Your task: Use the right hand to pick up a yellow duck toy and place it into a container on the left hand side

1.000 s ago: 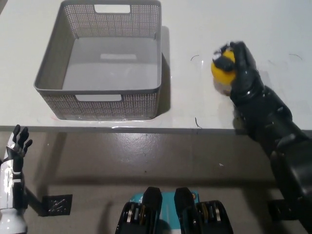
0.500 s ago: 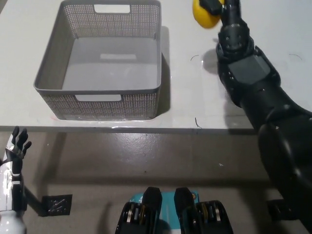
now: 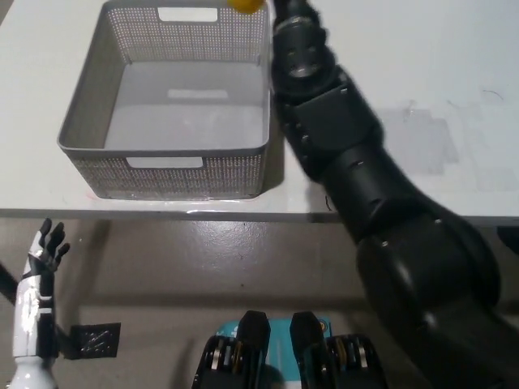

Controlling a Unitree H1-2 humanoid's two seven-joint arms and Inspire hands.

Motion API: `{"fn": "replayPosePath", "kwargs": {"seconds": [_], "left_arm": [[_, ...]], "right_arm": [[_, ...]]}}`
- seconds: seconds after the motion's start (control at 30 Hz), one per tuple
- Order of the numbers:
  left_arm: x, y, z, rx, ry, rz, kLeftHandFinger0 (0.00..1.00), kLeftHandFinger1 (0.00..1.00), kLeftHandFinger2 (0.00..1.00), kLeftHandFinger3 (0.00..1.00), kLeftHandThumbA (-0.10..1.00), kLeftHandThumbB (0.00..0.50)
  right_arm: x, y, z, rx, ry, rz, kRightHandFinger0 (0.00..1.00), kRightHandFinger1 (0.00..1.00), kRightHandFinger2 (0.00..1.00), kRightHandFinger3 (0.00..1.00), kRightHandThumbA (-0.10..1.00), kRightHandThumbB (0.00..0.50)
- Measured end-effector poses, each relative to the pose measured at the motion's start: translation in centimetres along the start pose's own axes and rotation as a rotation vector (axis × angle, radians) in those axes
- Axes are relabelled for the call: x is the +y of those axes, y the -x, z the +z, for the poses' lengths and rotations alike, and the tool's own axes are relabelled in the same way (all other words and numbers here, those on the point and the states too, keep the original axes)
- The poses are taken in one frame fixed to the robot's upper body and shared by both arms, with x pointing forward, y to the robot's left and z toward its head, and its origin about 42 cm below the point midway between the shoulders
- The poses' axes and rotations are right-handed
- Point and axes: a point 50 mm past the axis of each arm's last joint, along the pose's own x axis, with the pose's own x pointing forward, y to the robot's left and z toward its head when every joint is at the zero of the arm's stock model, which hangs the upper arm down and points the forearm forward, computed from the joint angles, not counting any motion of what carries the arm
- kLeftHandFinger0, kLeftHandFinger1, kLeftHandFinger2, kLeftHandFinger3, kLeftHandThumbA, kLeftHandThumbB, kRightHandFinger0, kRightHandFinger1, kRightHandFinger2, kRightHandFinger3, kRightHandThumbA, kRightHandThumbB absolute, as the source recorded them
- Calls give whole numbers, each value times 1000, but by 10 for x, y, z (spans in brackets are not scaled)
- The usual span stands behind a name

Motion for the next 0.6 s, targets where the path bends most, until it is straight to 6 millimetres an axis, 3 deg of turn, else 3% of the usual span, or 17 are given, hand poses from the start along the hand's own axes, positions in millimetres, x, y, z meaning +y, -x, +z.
{"fn": "replayPosePath", "kwargs": {"seconds": [0.2, 0.3, 0.37, 0.4, 0.43, 0.47, 0.5, 0.6], "left_arm": [[-15, 0, 2, -8, 19, -39, 1000, 1000, 1000, 1000, 1000, 500], [-21, -4, 3, -19, 23, -55, 1000, 1000, 1000, 1000, 1000, 500], [-23, -7, 4, -27, 22, -62, 1000, 1000, 1000, 1000, 1000, 500], [-24, -8, 5, -31, 21, -66, 1000, 1000, 1000, 1000, 1000, 500], [-25, -10, 5, -34, 20, -68, 1000, 1000, 1000, 1000, 1000, 500], [-26, -11, 5, -36, 20, -71, 1000, 1000, 1000, 1000, 1000, 500], [-28, -12, 6, -40, 19, -75, 1000, 1000, 1000, 1000, 1000, 500], [-30, -15, 6, -46, 18, -82, 1000, 1000, 1000, 1000, 1000, 500]], "right_arm": [[38, 13, -4, 38, 30, 77, 0, 301, 790, 727, -100, 130], [47, 19, -12, 67, 53, 97, 0, 312, 783, 744, -100, 137], [49, 22, -18, 85, 76, 105, 44, 402, 835, 818, -100, 202], [49, 23, -22, 96, 94, 111, 17, 360, 762, 721, -100, 201], [49, 24, -25, 103, 105, 115, 312, 576, 913, 1000, 176, 269], [49, 25, -28, 110, 116, 120, 646, 982, 1000, 1000, 554, 397], [48, 25, -31, 121, 129, 132, 1000, 1000, 1000, 1000, 765, 468], [43, 24, -37, 138, 184, 193, 1000, 1000, 1000, 1000, 901, 500]]}}
